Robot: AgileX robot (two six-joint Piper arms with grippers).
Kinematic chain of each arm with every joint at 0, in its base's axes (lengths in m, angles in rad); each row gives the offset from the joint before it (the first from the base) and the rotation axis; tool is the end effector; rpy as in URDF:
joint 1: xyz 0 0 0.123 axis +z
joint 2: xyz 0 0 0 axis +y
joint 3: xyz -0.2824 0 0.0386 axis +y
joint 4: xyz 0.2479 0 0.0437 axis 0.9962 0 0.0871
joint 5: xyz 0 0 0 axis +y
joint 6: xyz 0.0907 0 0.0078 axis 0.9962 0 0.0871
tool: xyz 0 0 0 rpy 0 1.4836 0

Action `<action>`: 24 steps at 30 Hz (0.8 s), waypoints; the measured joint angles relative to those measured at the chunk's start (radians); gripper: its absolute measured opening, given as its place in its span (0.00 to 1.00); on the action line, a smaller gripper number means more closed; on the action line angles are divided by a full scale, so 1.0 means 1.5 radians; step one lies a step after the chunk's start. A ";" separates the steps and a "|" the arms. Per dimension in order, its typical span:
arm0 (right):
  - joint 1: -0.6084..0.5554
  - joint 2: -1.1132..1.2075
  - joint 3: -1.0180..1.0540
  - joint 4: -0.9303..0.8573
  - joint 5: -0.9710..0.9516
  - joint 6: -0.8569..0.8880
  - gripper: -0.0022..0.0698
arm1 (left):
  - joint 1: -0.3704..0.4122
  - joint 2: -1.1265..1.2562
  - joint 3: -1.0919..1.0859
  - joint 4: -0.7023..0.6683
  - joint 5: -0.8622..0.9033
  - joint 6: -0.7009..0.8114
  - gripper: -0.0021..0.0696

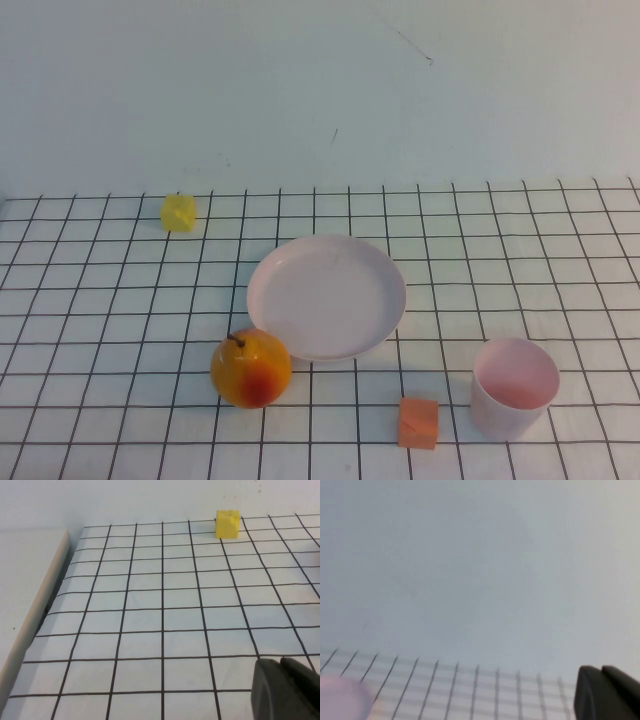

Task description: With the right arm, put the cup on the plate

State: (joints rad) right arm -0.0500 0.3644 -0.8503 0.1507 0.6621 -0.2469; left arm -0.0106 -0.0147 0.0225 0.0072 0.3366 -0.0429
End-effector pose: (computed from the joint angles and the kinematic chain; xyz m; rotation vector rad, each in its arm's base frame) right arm 0.0394 0.0065 0.4064 -0.1344 1.6488 -0.0588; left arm 0.0533 -0.0003 0.1759 -0.0250 1.8279 -0.0307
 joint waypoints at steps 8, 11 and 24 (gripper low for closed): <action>0.000 0.173 -0.005 0.222 0.166 -0.139 0.03 | 0.000 0.000 0.000 0.000 0.000 0.000 0.03; 0.000 0.229 -0.005 0.240 0.169 -0.144 0.03 | 0.000 0.000 0.000 0.000 0.000 0.000 0.03; 0.002 0.476 -0.005 0.260 0.085 -0.252 0.03 | 0.000 0.000 0.000 0.000 0.000 0.000 0.03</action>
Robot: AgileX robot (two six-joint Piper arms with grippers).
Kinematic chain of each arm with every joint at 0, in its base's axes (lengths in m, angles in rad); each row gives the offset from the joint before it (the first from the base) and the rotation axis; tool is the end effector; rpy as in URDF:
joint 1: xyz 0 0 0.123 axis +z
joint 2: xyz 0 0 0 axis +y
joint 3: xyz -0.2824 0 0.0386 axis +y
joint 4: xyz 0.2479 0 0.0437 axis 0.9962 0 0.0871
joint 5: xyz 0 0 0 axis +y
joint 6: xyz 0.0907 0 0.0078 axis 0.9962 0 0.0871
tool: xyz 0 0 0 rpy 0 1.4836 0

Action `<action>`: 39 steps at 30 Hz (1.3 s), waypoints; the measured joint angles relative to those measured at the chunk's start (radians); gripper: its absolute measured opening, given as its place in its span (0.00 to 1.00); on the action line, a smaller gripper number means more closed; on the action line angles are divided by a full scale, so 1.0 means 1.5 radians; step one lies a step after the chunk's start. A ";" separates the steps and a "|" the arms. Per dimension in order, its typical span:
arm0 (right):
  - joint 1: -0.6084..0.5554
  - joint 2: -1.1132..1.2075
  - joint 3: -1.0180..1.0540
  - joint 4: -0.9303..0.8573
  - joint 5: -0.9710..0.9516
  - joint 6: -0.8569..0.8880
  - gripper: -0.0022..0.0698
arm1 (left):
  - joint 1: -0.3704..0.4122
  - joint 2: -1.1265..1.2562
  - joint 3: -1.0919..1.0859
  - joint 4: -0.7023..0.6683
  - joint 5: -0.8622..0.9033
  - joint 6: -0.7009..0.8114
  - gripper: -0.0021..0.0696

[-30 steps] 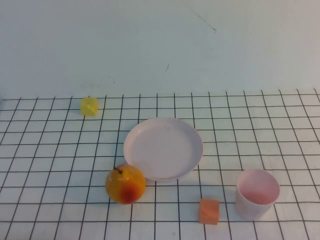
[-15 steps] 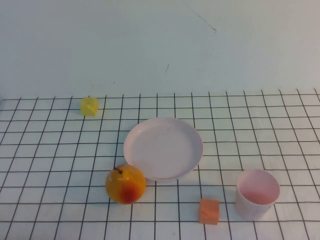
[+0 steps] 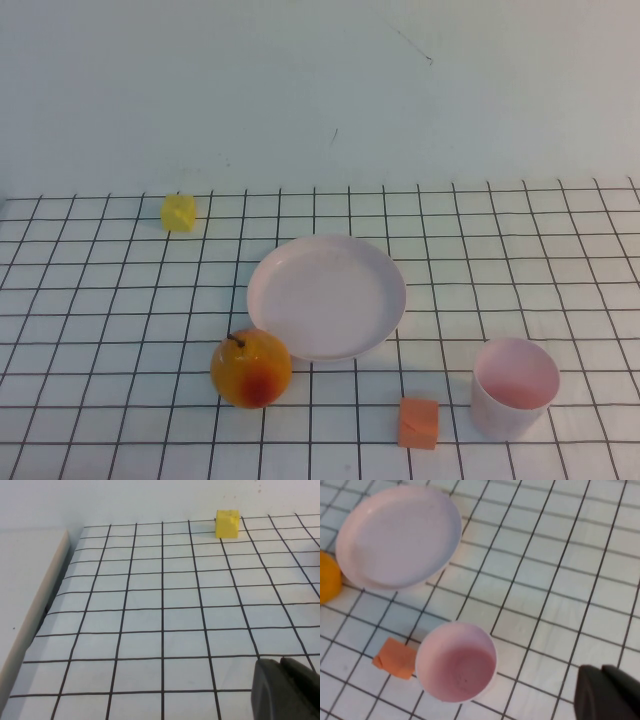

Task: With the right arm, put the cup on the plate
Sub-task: Pick up the cup from the table

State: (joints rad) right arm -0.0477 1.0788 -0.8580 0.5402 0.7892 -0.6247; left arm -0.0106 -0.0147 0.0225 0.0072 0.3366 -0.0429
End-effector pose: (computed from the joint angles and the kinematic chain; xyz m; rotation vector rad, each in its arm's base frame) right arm 0.2095 0.0233 0.3150 -0.3772 2.3347 0.3203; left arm 0.0533 -0.0003 0.1759 -0.0250 1.8279 -0.0307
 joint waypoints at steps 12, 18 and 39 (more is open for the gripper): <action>0.001 0.271 -0.054 0.125 0.075 -0.175 0.65 | 0.000 0.000 0.000 0.000 0.000 0.000 0.03; 0.026 0.318 -0.076 0.155 0.090 -0.227 0.71 | 0.000 0.000 0.000 0.000 0.000 0.000 0.02; 0.159 0.435 -0.092 0.040 -0.031 -0.310 0.47 | 0.000 0.000 0.000 0.000 0.000 0.000 0.02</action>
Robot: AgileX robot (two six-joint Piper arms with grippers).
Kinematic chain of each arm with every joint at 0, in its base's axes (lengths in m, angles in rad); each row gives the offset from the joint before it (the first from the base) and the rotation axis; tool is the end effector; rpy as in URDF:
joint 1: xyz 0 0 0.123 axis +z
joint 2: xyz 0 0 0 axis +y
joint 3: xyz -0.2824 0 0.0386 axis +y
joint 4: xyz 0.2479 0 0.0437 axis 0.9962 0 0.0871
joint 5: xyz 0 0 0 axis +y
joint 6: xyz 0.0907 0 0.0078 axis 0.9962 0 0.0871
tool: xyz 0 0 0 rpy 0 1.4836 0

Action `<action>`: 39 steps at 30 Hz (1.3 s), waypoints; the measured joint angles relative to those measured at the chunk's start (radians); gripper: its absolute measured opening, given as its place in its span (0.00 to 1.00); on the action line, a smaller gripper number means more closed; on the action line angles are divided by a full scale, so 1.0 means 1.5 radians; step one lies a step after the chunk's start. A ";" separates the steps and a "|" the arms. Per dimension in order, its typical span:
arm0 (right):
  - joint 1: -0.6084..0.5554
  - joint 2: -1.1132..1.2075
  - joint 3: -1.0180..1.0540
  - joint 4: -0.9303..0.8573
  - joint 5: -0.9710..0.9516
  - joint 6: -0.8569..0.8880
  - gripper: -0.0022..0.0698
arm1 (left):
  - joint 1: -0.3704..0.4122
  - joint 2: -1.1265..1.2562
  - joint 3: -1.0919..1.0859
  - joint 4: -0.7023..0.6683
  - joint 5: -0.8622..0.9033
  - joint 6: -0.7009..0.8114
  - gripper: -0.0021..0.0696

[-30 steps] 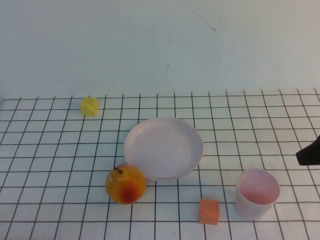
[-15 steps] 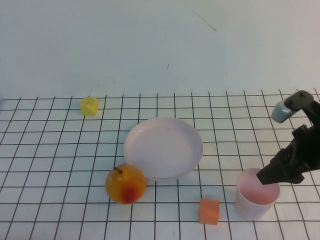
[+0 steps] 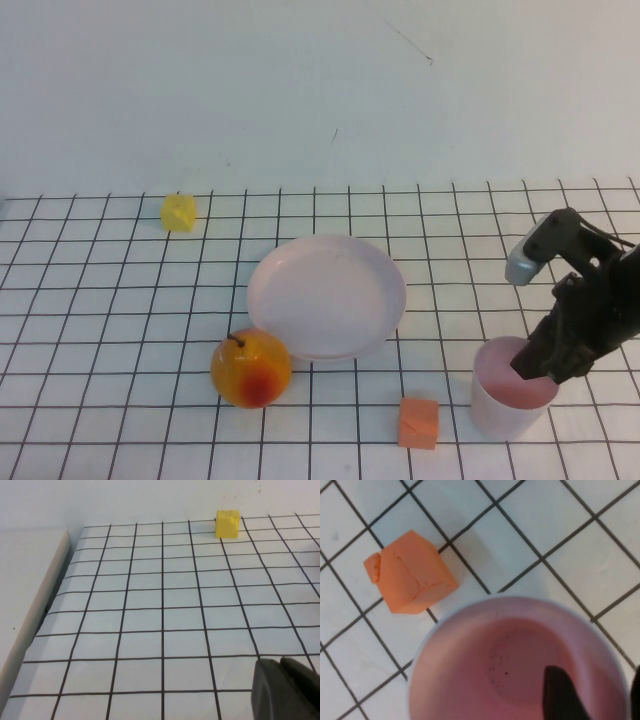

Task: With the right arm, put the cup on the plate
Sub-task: Pick up the cup from the table, then place the cup on the plate

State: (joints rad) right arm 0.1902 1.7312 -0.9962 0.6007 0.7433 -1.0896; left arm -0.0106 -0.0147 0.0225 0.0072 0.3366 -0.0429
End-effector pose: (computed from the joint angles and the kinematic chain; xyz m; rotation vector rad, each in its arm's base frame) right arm 0.3067 0.0946 0.1808 -1.1591 2.5027 0.4538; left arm 0.0533 -0.0003 0.1759 -0.0250 1.8279 -0.0307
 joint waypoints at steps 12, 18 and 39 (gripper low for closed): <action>0.006 0.014 -0.054 0.032 0.027 0.000 0.07 | 0.000 0.000 0.000 0.000 0.000 0.000 0.02; 0.051 0.020 -0.191 0.034 0.027 0.000 0.07 | 0.000 0.000 0.000 0.000 0.000 0.000 0.02; 0.223 0.334 -0.607 -0.172 0.038 0.046 0.07 | 0.000 0.000 0.000 0.000 0.000 0.000 0.02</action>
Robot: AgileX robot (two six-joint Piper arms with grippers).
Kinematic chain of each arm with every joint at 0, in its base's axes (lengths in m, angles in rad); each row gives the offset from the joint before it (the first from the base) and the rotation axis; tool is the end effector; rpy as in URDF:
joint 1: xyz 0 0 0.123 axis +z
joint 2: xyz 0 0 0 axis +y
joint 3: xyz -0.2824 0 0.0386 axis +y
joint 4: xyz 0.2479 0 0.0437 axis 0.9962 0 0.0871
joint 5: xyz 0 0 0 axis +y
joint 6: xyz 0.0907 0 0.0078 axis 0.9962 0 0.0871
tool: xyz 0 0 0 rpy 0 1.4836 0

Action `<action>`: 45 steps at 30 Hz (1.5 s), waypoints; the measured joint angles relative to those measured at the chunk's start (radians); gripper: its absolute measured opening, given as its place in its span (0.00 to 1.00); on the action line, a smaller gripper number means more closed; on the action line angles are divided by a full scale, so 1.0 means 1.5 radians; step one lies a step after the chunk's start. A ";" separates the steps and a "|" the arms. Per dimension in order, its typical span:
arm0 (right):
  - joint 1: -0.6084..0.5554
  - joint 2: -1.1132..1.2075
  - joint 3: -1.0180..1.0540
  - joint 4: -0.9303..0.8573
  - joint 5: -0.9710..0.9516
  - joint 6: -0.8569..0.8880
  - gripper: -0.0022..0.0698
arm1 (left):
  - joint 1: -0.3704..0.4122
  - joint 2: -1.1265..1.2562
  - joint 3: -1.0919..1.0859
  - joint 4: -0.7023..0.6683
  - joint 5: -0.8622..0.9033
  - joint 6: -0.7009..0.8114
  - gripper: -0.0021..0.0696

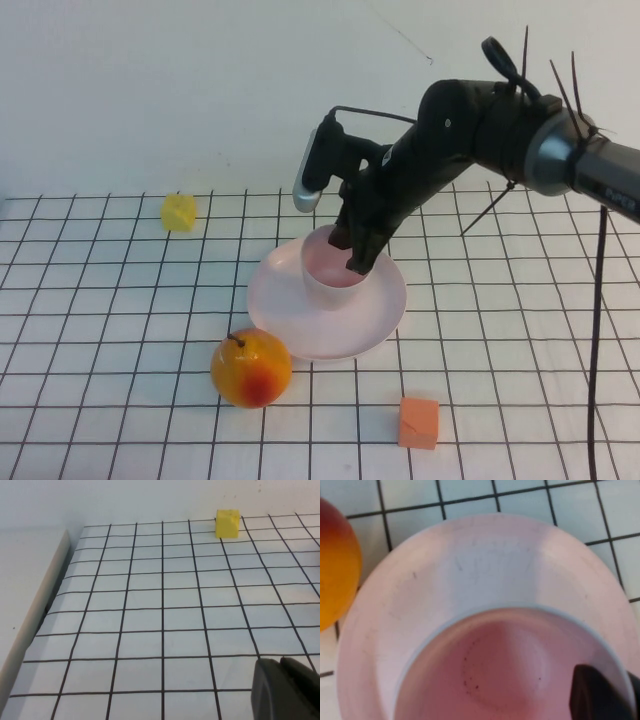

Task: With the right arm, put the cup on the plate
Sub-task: Place the cup on the plate

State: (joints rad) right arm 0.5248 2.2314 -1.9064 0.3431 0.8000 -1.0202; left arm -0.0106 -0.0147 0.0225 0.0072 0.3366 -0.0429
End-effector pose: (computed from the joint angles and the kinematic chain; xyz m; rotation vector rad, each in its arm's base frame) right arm 0.4214 0.2694 0.2098 -1.6137 1.9714 0.2170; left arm 0.0533 -0.0003 0.1759 -0.0250 1.8279 -0.0307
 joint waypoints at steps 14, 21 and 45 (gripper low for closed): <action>0.000 0.031 -0.006 0.001 -0.038 0.045 0.07 | 0.000 0.000 0.000 0.000 0.000 0.000 0.02; -0.003 0.031 -0.008 0.002 -0.037 0.051 0.07 | 0.000 0.000 0.000 0.000 0.000 0.000 0.02; -0.035 -0.030 -0.007 0.080 -0.016 0.070 0.39 | 0.000 0.000 0.000 0.000 0.000 0.000 0.02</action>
State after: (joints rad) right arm 0.4722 2.1864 -1.9166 0.4632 0.7760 -0.9154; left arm -0.0106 -0.0147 0.0225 0.0072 0.3366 -0.0429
